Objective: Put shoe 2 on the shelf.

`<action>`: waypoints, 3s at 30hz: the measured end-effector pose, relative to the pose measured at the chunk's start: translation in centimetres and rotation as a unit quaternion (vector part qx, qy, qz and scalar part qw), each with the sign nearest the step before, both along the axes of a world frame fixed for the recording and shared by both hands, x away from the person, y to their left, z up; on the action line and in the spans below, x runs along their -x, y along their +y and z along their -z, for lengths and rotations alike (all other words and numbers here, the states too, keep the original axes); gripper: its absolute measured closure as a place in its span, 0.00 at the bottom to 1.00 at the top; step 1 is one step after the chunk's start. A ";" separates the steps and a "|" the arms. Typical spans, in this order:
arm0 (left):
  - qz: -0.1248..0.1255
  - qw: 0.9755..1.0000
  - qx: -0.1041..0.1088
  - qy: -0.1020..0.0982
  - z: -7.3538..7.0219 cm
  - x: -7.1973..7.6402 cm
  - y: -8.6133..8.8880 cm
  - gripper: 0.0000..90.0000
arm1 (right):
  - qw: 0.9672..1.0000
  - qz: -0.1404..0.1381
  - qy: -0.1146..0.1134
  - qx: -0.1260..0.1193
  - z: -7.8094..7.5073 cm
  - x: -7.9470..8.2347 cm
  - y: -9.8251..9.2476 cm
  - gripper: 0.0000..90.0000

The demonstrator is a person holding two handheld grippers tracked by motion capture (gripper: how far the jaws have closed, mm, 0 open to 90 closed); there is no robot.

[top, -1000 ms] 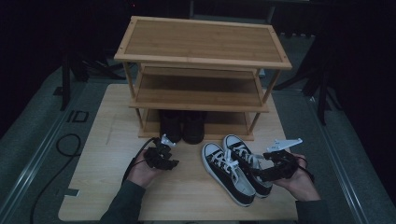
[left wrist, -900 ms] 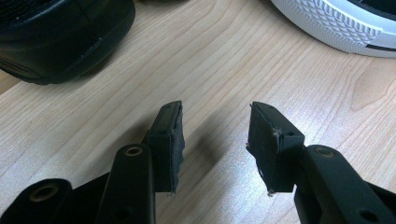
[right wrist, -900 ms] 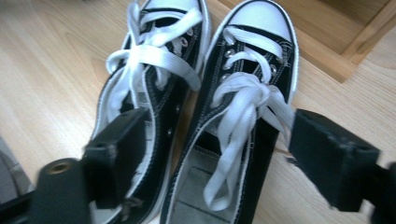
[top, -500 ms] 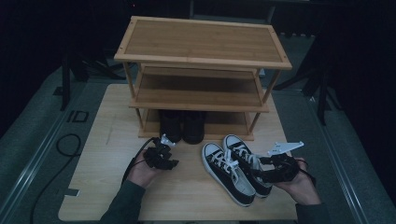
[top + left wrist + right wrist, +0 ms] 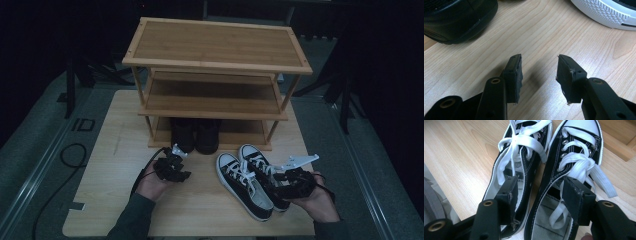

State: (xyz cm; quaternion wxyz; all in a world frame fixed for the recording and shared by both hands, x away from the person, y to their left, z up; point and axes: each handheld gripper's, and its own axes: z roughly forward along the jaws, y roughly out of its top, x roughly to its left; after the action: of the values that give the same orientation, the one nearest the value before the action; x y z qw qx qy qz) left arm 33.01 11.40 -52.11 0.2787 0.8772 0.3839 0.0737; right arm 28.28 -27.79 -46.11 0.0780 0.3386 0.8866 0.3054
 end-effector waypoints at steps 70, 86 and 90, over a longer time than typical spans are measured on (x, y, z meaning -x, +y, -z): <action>0.009 1.000 -0.001 0.004 0.1 0.0 -0.3 0.62 | 0.990 0.051 0.063 0.114 3.6 -3.3 5.5 0.76; 0.011 1.000 -0.002 0.005 0.1 0.0 -0.2 0.62 | 0.993 -0.033 0.064 0.092 3.7 -4.7 3.6 0.93; 0.008 1.000 -0.002 0.005 0.1 0.0 -0.1 0.62 | 0.993 -0.048 0.057 0.092 3.6 -4.8 3.3 0.95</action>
State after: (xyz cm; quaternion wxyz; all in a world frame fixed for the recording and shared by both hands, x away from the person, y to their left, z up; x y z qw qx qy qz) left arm 33.03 11.26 -52.24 0.2760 0.8812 0.3779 0.0676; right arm 33.06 -24.50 -49.68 0.0433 0.3038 0.9291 0.2062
